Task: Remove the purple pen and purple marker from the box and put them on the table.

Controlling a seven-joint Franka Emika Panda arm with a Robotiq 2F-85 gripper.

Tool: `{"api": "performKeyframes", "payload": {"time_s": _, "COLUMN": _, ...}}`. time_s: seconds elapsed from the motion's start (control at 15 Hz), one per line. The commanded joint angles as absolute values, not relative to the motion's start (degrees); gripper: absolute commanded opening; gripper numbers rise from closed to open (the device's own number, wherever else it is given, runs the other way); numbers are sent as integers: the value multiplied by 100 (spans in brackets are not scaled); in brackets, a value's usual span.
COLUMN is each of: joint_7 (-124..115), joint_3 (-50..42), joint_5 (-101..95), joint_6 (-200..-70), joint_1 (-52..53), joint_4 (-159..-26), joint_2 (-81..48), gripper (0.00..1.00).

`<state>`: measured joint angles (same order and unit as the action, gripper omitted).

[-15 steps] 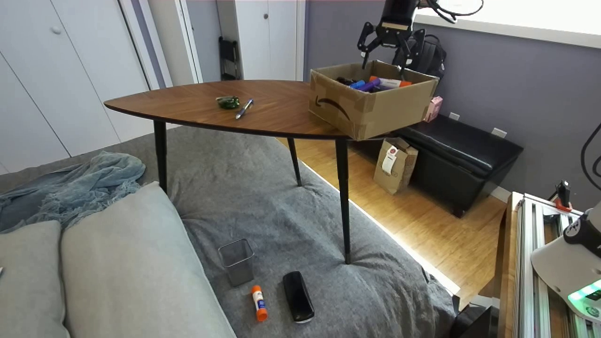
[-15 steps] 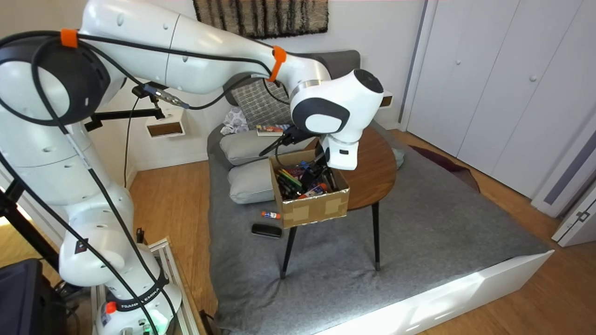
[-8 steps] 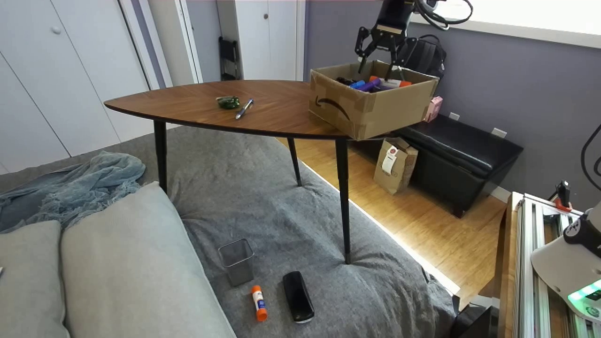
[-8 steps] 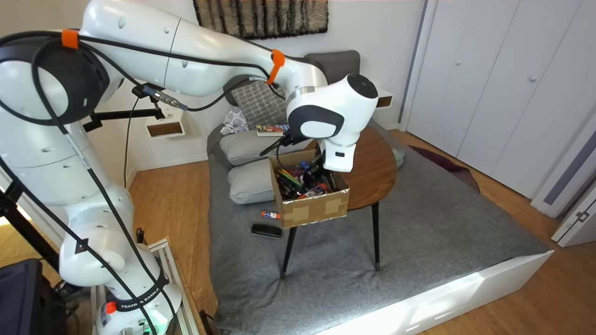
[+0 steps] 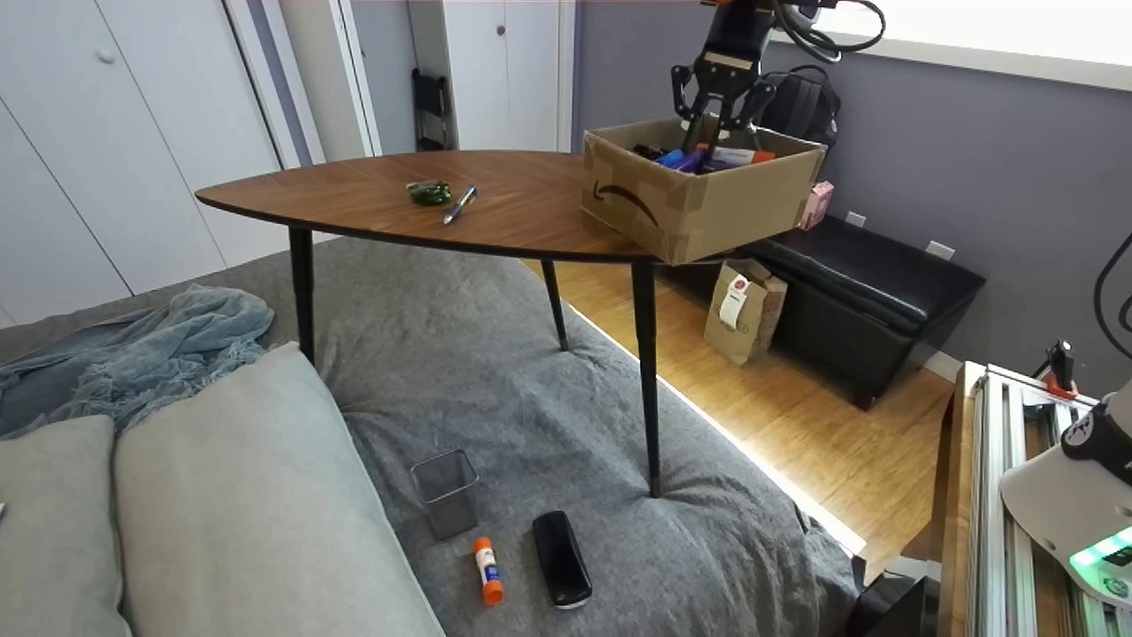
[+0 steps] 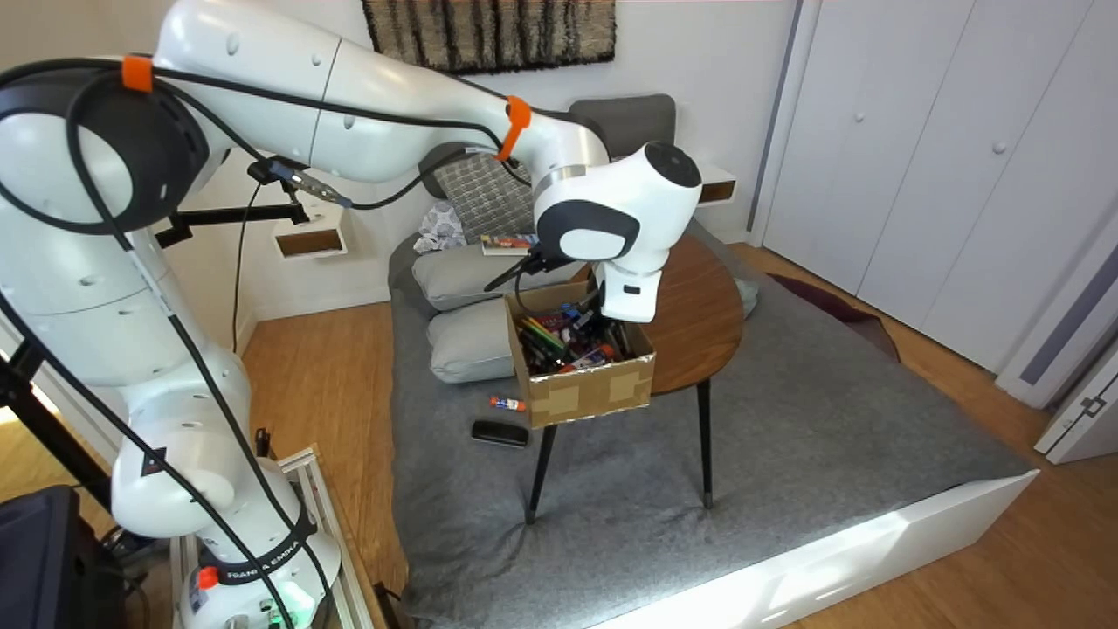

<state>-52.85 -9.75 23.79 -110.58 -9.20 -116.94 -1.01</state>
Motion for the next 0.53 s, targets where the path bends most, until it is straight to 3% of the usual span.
{"api": "performKeyframes", "payload": {"time_s": 0.0, "joint_7": -5429, "joint_3": -924, "joint_5": 2503, "joint_6": -11230, "joint_1": -884, "joint_4": -11915, "joint_2": 87, "gripper": 14}}
{"api": "performKeyframes", "payload": {"time_s": 0.13, "joint_7": -5416, "joint_3": -926, "joint_5": 2487, "joint_6": -11233, "joint_1": -887, "joint_4": -11909, "joint_2": 106, "gripper": 1}}
{"api": "performKeyframes", "payload": {"time_s": 0.47, "joint_7": -5331, "joint_3": -928, "joint_5": 2429, "joint_6": -11204, "joint_1": -898, "joint_4": -11893, "joint_2": 370, "gripper": 5}}
